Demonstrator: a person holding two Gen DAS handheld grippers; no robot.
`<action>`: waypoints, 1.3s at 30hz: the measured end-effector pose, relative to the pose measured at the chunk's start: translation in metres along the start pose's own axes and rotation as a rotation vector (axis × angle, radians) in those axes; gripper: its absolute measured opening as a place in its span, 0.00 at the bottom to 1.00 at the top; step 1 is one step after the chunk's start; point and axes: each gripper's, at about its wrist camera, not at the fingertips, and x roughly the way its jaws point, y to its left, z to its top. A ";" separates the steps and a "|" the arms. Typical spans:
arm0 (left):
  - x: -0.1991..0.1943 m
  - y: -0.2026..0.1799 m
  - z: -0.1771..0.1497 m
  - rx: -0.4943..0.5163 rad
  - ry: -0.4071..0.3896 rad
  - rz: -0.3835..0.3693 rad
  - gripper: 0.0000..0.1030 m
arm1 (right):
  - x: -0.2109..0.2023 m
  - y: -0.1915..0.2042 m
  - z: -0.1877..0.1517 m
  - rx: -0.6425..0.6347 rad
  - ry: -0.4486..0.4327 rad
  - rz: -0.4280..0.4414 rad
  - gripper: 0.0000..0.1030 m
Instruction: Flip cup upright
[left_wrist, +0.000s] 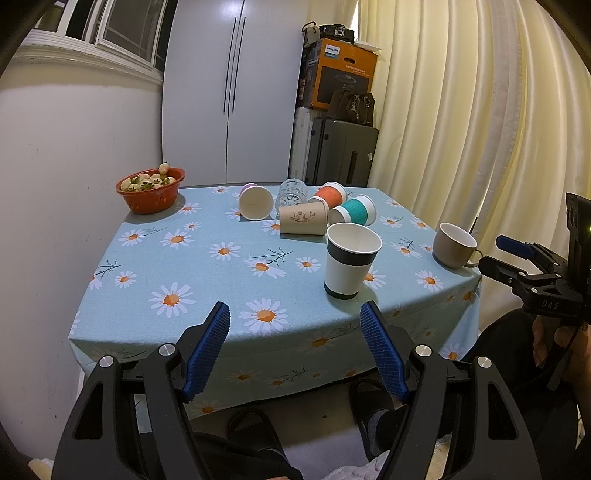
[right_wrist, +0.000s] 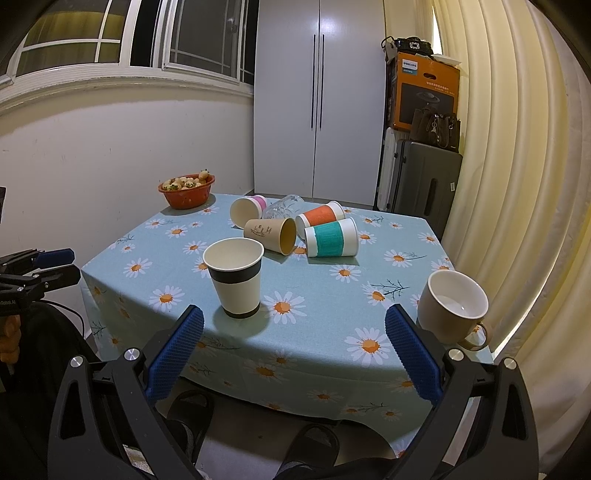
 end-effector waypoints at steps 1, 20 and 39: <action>0.000 0.000 0.000 -0.001 -0.001 0.000 0.69 | 0.000 0.000 0.000 -0.001 0.000 -0.001 0.95; 0.000 -0.001 0.000 0.004 0.004 -0.001 0.69 | 0.002 0.000 -0.001 -0.005 0.008 0.003 0.95; 0.002 -0.001 0.000 0.012 0.008 -0.005 0.69 | 0.001 0.000 -0.001 -0.005 0.008 0.003 0.95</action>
